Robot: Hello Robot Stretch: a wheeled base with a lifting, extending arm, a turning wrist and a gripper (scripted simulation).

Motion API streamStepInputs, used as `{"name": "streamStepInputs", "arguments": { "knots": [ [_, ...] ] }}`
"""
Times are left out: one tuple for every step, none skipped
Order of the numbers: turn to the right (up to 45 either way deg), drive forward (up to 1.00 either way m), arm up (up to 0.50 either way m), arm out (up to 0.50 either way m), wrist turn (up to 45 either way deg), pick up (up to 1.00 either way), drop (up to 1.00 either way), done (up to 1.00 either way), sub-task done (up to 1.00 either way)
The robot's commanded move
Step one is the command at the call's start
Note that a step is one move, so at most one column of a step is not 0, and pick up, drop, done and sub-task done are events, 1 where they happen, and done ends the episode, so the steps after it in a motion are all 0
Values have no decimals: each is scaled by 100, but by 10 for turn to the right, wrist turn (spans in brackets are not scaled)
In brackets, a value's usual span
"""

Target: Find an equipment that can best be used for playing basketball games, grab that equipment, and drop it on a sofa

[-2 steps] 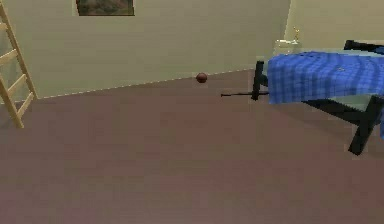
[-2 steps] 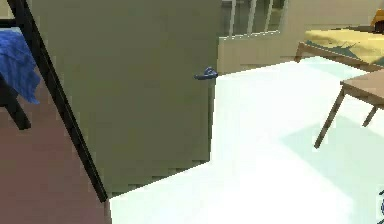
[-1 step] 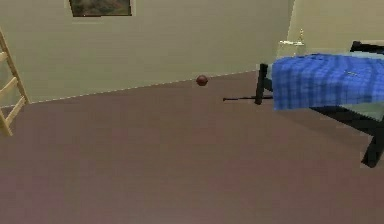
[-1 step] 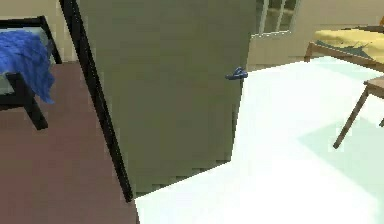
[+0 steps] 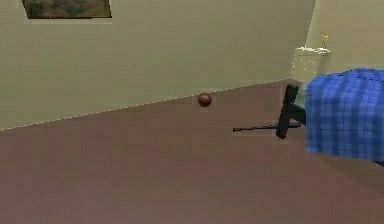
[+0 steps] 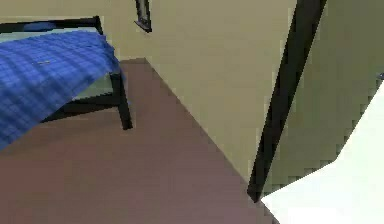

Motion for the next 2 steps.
{"name": "streamStepInputs", "arguments": {
  "knots": [
    [0,100,0,0,0,0,0,0,0],
    [-30,0,0,0,0,0,0,0,0]
  ]
}}
